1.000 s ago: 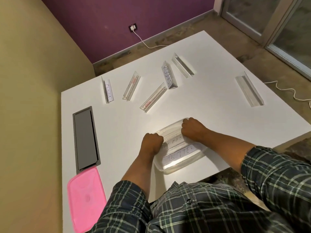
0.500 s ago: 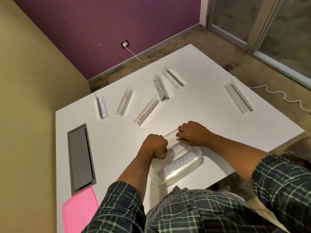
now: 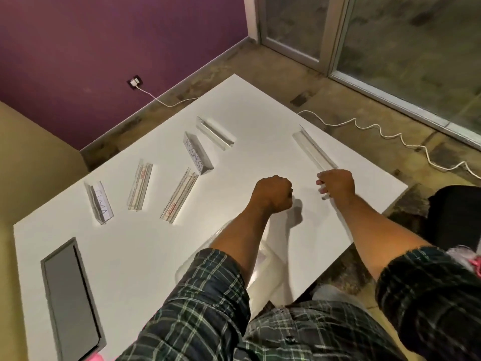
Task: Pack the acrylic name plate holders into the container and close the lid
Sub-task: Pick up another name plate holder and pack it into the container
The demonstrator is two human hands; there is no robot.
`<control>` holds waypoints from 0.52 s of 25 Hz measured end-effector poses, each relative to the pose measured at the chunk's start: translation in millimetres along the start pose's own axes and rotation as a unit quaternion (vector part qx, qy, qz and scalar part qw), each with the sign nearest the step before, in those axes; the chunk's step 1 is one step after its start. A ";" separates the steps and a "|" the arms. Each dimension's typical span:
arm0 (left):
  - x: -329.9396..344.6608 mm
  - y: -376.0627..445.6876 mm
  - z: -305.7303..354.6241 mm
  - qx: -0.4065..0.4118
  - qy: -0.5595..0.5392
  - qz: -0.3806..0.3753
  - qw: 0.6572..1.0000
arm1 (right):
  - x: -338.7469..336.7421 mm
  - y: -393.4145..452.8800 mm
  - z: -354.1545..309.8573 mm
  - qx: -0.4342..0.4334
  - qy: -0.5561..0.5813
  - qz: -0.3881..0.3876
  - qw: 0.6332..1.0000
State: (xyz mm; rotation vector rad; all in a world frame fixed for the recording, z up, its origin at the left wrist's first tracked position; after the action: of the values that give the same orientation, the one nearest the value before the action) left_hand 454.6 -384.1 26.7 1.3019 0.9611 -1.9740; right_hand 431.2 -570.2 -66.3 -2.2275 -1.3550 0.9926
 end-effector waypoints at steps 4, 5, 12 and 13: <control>1.0 49.0 19.8 -0.015 -0.082 0.029 0.996 | -25.9 34.8 18.3 0.048 0.052 0.003 0.997; 4.3 61.8 22.0 -0.021 -0.100 0.034 0.994 | -30.7 43.1 20.0 0.056 0.055 0.005 0.997; 43.4 131.8 24.0 -0.115 -0.332 -0.033 0.936 | -39.0 80.1 24.0 0.106 0.093 0.011 0.990; 47.3 137.0 26.4 -0.127 -0.354 -0.055 0.925 | -37.6 82.7 23.2 0.111 0.094 0.008 0.989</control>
State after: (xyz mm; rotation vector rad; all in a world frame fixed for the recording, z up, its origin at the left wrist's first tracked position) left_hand 531.3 -487.7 -44.6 0.3330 0.8801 -2.0765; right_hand 455.4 -644.3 -118.5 -2.1084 -1.0915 0.8666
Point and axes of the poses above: each hand's wrist, its own y-axis towards the middle knuckle, its own x-axis out of the palm, z = x × y, the point moved 9 cm from there along y, towards the middle knuckle, and after that the axes turned 10 degrees about -y, right-handed, at the moved point
